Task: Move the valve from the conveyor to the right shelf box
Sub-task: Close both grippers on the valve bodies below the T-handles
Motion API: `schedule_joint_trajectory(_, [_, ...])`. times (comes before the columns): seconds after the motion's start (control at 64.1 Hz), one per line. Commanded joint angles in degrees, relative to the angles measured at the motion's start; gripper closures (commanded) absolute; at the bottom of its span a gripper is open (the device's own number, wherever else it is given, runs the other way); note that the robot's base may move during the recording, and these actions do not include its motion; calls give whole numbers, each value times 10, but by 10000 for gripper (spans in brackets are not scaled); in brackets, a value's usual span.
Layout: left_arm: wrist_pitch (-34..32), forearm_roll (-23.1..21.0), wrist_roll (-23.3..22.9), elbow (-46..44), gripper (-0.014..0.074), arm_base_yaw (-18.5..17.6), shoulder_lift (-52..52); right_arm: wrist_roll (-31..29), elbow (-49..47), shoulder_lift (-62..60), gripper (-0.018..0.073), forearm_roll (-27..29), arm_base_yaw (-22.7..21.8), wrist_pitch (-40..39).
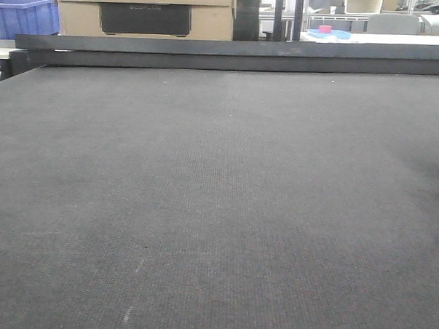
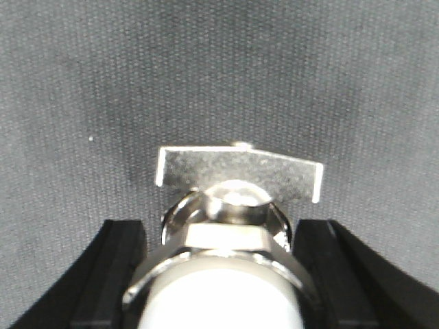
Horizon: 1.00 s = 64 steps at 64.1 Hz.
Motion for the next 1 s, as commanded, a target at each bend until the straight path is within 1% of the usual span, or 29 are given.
schedule_joint_trajectory(0.0, [-5, -1, 1, -4, 175, 1, 19, -5, 2, -3, 721, 8, 0, -16])
schedule_joint_trajectory(0.094, [-8, -4, 1, -4, 175, 1, 37, -5, 2, -3, 721, 8, 0, -17])
schedule_joint_trajectory(0.218, [-14, -24, 1, -4, 175, -1, 55, -5, 2, -3, 721, 8, 0, -19])
schedule_joint_trajectory(0.375, [-20, -16, 0, -4, 175, -12, 71, -5, 2, -3, 721, 8, 0, -19])
schedule_joint_trajectory(0.562, [-27, -7, -4, -4, 181, -12, 81, -5, 2, -3, 721, 8, 0, -19])
schedule_joint_trajectory(0.874, [-27, -7, -4, -4, 254, -12, 89, -5, 2, -3, 721, 8, 0, -20])
schedule_joint_trajectory(0.936, [-25, -7, -4, -4, 293, -12, 89, -5, 2, -3, 721, 8, 0, -20])
schedule_joint_trajectory(0.983, [-19, -11, -4, -4, 346, -12, 89, -5, 2, -3, 721, 8, 0, -20])
